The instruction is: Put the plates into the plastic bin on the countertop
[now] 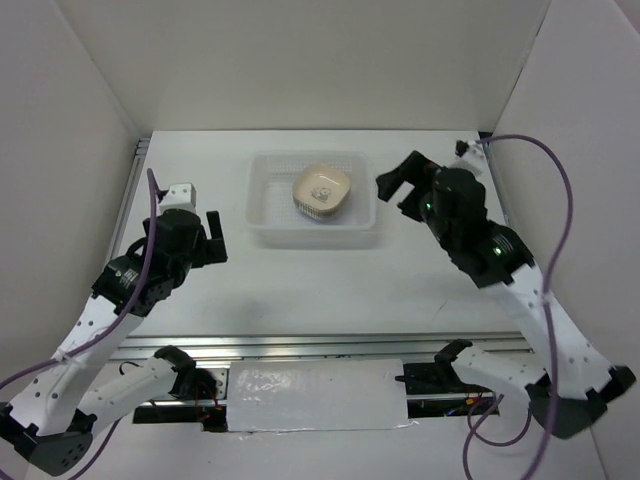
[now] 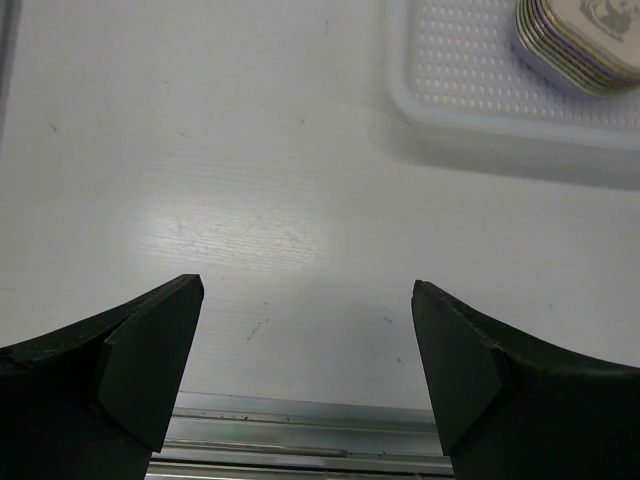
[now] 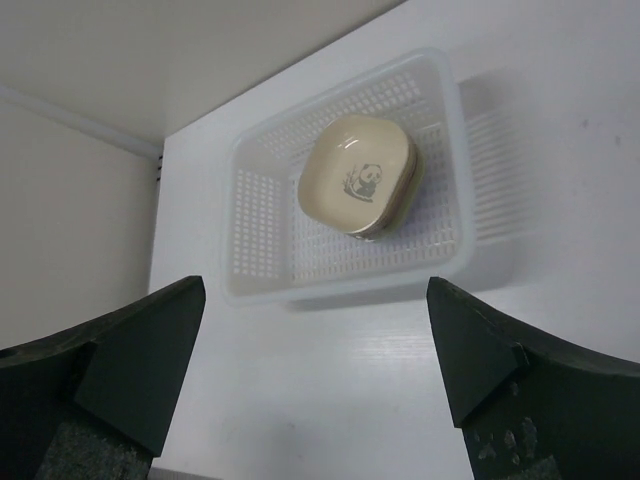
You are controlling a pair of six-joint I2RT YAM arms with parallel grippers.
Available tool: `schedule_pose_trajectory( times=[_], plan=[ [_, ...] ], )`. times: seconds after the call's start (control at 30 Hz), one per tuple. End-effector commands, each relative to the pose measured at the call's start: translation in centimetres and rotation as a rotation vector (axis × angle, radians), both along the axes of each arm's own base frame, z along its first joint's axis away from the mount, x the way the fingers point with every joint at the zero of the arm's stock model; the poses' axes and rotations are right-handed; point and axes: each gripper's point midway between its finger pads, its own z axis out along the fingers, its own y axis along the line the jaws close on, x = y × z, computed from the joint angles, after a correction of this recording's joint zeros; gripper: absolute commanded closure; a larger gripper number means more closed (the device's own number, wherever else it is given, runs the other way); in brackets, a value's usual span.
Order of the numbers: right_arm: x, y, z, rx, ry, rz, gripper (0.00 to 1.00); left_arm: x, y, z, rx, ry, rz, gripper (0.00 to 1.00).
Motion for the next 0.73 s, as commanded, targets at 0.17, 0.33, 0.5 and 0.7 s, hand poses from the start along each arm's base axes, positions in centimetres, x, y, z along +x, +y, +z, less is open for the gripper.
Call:
schedule_pose_trajectory(
  times=[0.17,0.33,0.5,0.7],
  plan=[
    [-11.0,-9.3,-3.5,-0.214,0.063,-0.102,0.00,0.0,5.3,7.9,0.061,-0.173,0.255,0.01],
    [-16.1,-12.4,-1.8,-0.148,-0.004,-0.079,0.00,-2.4,7.7,11.0,0.008,-0.267,0.357,0.01],
    [-19.1,-14.8,-1.5,-0.133,-0.081,-0.085,0.00,-5.3,9.1,11.4,-0.053,-0.335,0.362,0.01],
    [-19.5,-15.5,-1.9,-0.137,-0.096,-0.101,0.00,-6.5,8.8,9.6,-0.099,-0.310,0.338,0.01]
  ],
)
